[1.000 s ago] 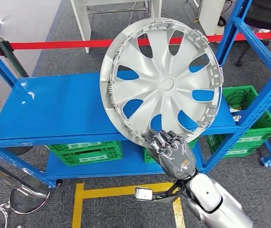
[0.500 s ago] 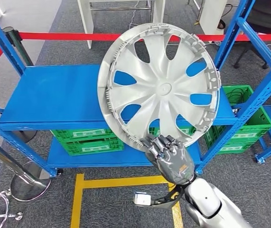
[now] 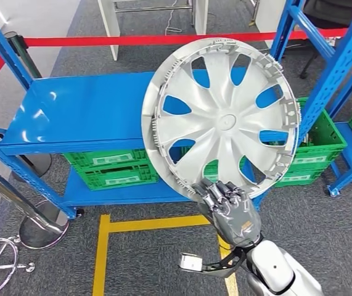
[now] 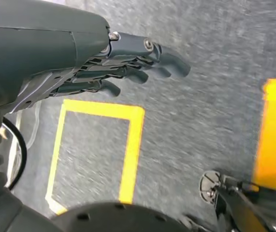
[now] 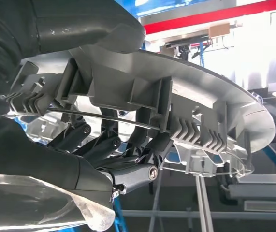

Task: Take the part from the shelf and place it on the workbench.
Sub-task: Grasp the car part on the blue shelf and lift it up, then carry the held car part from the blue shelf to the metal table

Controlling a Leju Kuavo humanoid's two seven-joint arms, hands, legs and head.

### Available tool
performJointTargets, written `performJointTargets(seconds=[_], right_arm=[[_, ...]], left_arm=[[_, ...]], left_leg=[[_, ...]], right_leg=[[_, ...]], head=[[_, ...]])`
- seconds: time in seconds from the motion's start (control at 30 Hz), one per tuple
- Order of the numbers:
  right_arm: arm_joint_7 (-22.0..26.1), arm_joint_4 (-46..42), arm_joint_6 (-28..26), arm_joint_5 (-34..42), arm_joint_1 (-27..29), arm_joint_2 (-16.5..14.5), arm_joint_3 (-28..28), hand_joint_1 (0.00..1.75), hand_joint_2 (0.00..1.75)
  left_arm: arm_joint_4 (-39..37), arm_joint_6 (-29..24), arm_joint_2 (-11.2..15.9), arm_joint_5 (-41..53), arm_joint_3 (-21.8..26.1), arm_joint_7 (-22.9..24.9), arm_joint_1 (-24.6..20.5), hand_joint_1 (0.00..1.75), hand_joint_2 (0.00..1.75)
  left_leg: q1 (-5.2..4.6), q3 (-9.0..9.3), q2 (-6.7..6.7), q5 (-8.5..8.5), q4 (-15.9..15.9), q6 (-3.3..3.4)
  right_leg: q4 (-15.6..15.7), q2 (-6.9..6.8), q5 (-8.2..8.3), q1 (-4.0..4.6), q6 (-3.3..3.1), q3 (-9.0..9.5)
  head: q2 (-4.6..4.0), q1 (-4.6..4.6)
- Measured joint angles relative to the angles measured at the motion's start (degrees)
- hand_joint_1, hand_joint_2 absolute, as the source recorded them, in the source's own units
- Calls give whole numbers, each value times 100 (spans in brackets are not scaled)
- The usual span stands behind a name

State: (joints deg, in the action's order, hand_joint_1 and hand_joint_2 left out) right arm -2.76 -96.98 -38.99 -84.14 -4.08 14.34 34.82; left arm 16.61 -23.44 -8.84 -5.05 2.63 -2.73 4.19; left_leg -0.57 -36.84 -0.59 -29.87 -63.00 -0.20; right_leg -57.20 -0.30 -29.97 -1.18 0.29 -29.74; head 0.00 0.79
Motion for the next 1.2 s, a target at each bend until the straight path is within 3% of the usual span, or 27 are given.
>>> performJointTargets(seconds=[0.07,0.1,0.13,0.17,0.23,0.3,0.37,0.43,0.47,0.5,0.57,0.6,0.63,0.67,0.7,0.73,0.8,0.87,0.93,0.97,1.03,1.1,1.13,1.17,1.2], right_arm=[[-2,-9,0,-16,10,1,-20,175,175],[-5,-14,0,-32,17,1,-30,175,175],[-10,-18,0,-49,24,1,-38,175,175],[-16,-25,0,-66,32,1,-43,175,175],[-31,-48,0,-88,52,2,-51,175,175],[-40,-80,0,-98,74,2,-67,175,175],[-49,-109,0,-106,87,2,-82,175,175],[-56,-125,1,-123,104,11,-91,175,175],[-61,-130,2,-138,116,19,-98,175,175],[-66,-134,3,-155,127,29,-109,175,175],[-90,-150,4,-203,151,47,-129,175,175],[-112,-168,4,-238,176,59,-143,175,175],[-144,-197,3,-278,213,74,-162,175,175],[-179,-232,3,-315,256,92,-185,175,175],[-215,-275,2,-353,301,114,-213,175,175],[-242,-321,2,-380,344,133,-239,175,175],[-283,-440,1,-441,442,171,-308,175,175],[-307,-576,-2,-513,583,203,-397,175,175],[-291,-707,-4,-549,744,225,-490,175,175],[-269,-772,-4,-552,823,235,-543,175,175],[-225,-890,-4,-553,959,248,-650,175,175],[-169,-985,-4,-554,1075,253,-749,175,175],[-111,-1035,-4,-553,1141,253,-805,175,175],[-24,-1095,-4,-553,1226,252,-878,175,175],[82,-1168,-4,-553,1332,251,-966,175,175]], left_arm=[[35,-31,15,395,33,-10,4,0,175],[33,-38,27,587,32,-15,-7,0,175],[26,-38,40,746,27,-19,-25,0,175],[17,-32,53,871,21,-21,-46,0,175],[0,-24,75,1016,11,-25,-90,0,175],[-12,-23,93,1063,7,-26,-128,0,175],[-27,-23,103,1092,3,-26,-149,0,175],[-67,-23,107,1161,-14,-26,-165,0,175],[-89,-19,111,1204,-25,-26,-175,0,175],[-115,-2,116,1243,-38,-24,-188,0,175],[-168,77,120,1307,-68,2,-221,0,175],[-204,144,120,1339,-92,45,-243,0,175],[-242,216,119,1363,-114,112,-267,0,175],[-278,286,120,1384,-132,191,-289,0,175],[-311,344,120,1397,-143,276,-307,0,175],[-337,385,121,1407,-147,345,-323,0,175],[-380,451,127,1439,-160,461,-347,0,175],[-423,521,147,1489,-189,558,-368,0,175],[-462,580,181,1529,-227,625,-379,0,175],[-476,605,197,1550,-250,650,-381,0,175],[-501,640,221,1576,-286,690,-383,0,175],[-518,653,237,1601,-310,708,-385,0,175],[-525,659,245,1623,-323,721,-388,0,175],[-531,667,251,1654,-342,744,-390,0,175],[-534,674,257,1692,-368,770,-391,0,175]], left_leg=[[21,-149,3,-512,-701,-44],[29,-172,4,-615,-987,-51],[34,-131,4,-587,-1127,-50],[37,0,4,-448,-1063,-39],[34,493,19,-145,-424,19],[14,1010,53,-135,399,77],[-17,1173,73,-183,764,104],[-3,1081,55,-60,812,155],[8,1017,42,11,830,199],[20,941,28,84,843,239],[4,770,15,206,817,290],[-4,682,14,263,799,295],[-11,597,13,315,778,298],[-14,516,13,359,754,295],[-16,442,13,396,725,286],[-16,379,13,426,690,273],[-38,269,12,484,604,233],[-52,192,11,570,560,188],[-52,141,23,602,552,133],[-50,110,31,497,487,93],[-21,-16,44,-2,11,2],[20,-164,44,-509,-762,-68],[37,-178,44,-592,-1032,-90],[52,-121,44,-549,-1136,-106],[66,28,44,-403,-1027,-116]], right_leg=[[-17,-1,120,6,-35,-152],[-33,-2,179,8,-36,-242],[-52,-3,236,11,-35,-335],[-71,-2,292,14,-31,-428],[-97,8,401,20,-11,-580],[-99,15,512,28,46,-665],[-52,13,642,18,127,-697],[-19,17,663,8,190,-746],[-101,21,525,10,209,-805],[-306,23,276,12,222,-887],[-1026,23,-300,10,246,-1064],[-1396,23,-458,10,258,-1112],[-1635,23,-475,11,266,-1099],[-1692,23,-379,12,269,-1006],[-1528,22,-217,12,263,-812],[-1181,19,-73,13,252,-533],[-320,9,-31,24,228,68],[127,6,-135,43,206,331],[175,-3,-108,27,161,285],[179,-14,-71,10,118,248],[169,-36,18,-13,25,142],[127,-39,104,-11,-13,-7],[95,-41,142,-13,-10,-86],[55,-44,174,-17,-2,-168],[8,-46,202,-23,11,-248]], head=[[0,-28],[0,-32],[0,-33],[0,-35],[0,-37],[0,-34],[0,-34],[0,-34],[0,-24],[-1,-8],[-1,22],[-1,28],[0,29],[0,30],[0,31],[0,33],[1,37],[2,32],[2,27],[1,18],[1,-14],[0,-38],[0,-40],[0,-41],[0,-43]])
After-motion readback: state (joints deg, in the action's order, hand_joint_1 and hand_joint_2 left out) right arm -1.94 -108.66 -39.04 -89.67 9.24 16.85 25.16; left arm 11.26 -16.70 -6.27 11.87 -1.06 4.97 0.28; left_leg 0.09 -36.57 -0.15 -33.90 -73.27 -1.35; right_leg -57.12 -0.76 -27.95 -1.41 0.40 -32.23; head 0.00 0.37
